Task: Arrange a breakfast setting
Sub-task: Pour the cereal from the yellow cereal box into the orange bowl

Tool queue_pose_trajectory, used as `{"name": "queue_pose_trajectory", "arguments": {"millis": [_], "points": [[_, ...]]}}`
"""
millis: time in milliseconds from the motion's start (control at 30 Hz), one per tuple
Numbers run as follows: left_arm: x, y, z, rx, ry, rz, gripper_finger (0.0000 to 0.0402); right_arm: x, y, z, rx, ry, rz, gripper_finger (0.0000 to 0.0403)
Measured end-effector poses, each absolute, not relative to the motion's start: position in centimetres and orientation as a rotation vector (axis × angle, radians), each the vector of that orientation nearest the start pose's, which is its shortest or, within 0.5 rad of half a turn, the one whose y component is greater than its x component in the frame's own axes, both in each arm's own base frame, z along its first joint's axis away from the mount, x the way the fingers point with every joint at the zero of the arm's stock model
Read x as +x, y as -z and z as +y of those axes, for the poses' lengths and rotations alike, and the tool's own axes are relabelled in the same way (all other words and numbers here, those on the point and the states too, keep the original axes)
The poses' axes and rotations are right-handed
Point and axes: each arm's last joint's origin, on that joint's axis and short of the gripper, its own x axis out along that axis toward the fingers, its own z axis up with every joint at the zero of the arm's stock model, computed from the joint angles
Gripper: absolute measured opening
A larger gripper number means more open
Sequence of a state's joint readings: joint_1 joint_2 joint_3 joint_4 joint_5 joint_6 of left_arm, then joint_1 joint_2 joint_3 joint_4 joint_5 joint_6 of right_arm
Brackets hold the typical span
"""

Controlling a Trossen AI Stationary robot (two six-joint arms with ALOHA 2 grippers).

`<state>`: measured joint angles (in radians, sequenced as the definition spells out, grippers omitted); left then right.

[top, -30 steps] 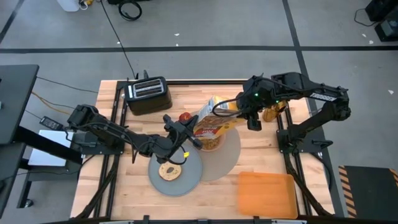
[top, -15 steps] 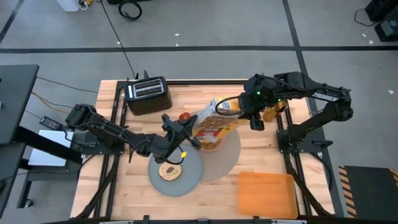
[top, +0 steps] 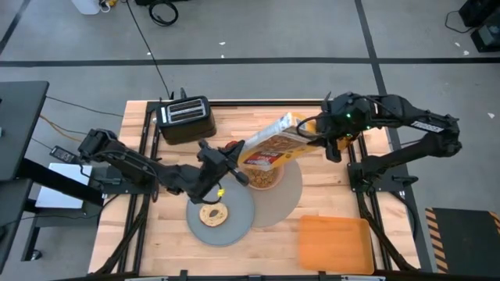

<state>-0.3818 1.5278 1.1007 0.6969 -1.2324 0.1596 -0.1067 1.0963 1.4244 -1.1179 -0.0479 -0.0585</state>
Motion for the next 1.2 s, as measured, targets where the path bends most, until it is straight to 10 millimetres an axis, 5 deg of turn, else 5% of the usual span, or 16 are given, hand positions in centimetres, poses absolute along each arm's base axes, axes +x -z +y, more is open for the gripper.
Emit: {"name": "queue_pose_trajectory", "arguments": {"millis": [533, 833, 1200], "points": [[24.4, -42.4, -10.0, -0.125, -0.529, -0.423, 0.0007, 11.3, -32.7, -1.1, 0.200, 0.072, 0.395, 0.0151], [22.5, -43.7, -9.4, -0.123, -0.552, -0.439, 0.0041, 7.9, -31.8, -0.6, 0.298, 0.029, 0.174, 0.0151], [23.4, -43.1, -8.8, -0.122, -0.606, -0.396, 0.0121, 4.8, -34.9, -0.2, 0.289, -0.029, -0.214, 0.0151]]}}
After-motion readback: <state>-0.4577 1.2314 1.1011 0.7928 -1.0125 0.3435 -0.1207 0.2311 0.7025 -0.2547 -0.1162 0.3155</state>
